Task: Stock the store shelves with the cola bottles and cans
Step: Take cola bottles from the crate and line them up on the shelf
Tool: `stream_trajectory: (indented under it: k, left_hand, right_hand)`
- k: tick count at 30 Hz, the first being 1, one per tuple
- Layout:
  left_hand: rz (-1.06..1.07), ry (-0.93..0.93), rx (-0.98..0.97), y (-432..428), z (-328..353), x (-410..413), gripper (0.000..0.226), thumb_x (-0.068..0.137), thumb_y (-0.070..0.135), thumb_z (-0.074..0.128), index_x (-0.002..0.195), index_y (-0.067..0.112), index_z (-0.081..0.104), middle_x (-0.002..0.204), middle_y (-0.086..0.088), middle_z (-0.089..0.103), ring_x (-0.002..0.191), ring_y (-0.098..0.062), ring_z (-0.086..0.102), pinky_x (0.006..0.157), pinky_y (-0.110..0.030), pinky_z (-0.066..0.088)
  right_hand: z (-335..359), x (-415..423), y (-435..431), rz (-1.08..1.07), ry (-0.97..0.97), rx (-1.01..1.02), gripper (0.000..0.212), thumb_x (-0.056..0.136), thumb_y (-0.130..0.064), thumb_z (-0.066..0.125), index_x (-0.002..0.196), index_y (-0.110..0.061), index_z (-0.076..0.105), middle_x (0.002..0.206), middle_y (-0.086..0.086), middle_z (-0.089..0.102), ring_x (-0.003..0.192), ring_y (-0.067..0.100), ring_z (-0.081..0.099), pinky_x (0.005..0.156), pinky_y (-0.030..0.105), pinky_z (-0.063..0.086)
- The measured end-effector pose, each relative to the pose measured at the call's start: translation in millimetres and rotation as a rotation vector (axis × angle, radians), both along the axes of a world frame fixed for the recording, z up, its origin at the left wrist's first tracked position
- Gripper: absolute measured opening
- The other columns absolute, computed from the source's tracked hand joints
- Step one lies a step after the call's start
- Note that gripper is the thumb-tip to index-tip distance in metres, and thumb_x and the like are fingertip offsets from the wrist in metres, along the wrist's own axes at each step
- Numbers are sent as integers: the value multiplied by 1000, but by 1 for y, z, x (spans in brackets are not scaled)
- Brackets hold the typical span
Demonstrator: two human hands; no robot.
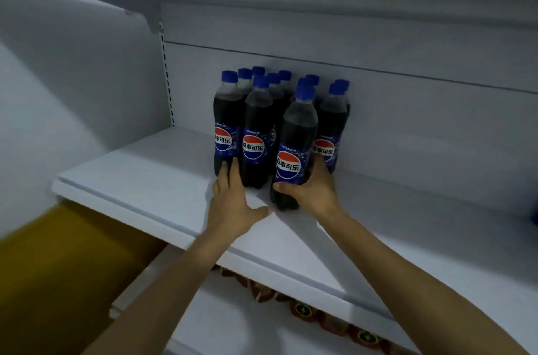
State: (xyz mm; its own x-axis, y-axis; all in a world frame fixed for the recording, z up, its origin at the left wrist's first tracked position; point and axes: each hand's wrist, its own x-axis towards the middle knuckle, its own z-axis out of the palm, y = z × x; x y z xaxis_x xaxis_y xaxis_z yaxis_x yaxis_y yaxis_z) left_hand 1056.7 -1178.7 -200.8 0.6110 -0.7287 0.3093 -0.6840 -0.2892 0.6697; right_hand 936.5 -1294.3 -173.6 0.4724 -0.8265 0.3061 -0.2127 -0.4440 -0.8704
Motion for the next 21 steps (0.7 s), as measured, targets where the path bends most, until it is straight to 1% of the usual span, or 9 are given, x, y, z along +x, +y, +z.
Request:
stream_trajectory:
  k: [1,3,4,6,8,10,13,17,21]
  left_hand:
    - [31,7,-8,-5,-2,5,120,69,40,82,152,19,-1,160,-7,-1,145,-27,9,113,-43,22]
    - [93,8,-52,-15,-4,16,110,74,35,79,152,18,4,160,-11,-1,146,-29,8,114,-44,21]
    - [128,-3,-69,-19,-4,20,102,77,32,77,152,19,8,160,-13,0,146,-31,7,114,-45,20]
    - [165,-23,-88,-26,-4,25,82,84,24,70,150,22,21,159,-16,0,145,-35,8,114,-46,19]
    - [143,-16,-109,-31,-6,26,71,85,16,67,147,22,32,159,-15,6,144,-37,15,113,-46,22]
    - [111,2,-138,-34,-8,25,68,85,11,66,146,20,36,157,-13,12,141,-35,22,114,-46,28]
    - [105,-7,-163,-34,-12,25,66,86,10,65,146,19,36,157,-13,15,140,-34,25,113,-48,30]
    - [94,-34,-184,-34,-14,28,65,86,6,63,145,16,38,156,-14,19,139,-35,29,111,-50,32]
    - [92,-59,-179,-32,-14,27,68,85,-3,57,146,17,35,157,-12,18,140,-34,28,111,-49,34]
  right_hand:
    - [-3,5,-4,8,-1,6,91,58,-23,90,135,-20,41,131,1,60,117,20,58,96,35,49]
    - [-6,13,-10,24,-13,0,87,59,-21,90,132,-19,44,129,0,60,116,18,59,91,29,47]
    - [-6,17,-13,33,-18,-11,85,60,-19,90,131,-17,45,129,0,60,117,18,58,91,27,46]
    - [-7,24,-17,45,-14,-31,85,62,-18,89,133,-13,44,134,4,54,122,20,54,99,32,46]
    - [-9,27,-18,52,-21,-44,88,64,-17,88,138,-11,40,137,7,49,125,21,50,105,37,43]
    - [-11,27,-18,61,-60,-42,90,68,-14,86,142,-12,35,139,6,48,127,19,48,107,37,42]
    - [-18,28,-19,50,-94,-21,88,72,-15,83,144,-15,33,140,3,48,129,17,47,108,38,41]
    - [-27,29,-19,37,-119,16,86,74,-18,82,145,-16,33,140,2,49,128,17,48,107,39,42]
    - [-32,28,-18,32,-152,27,83,74,-21,82,143,-18,35,139,-1,50,126,15,49,106,40,43]
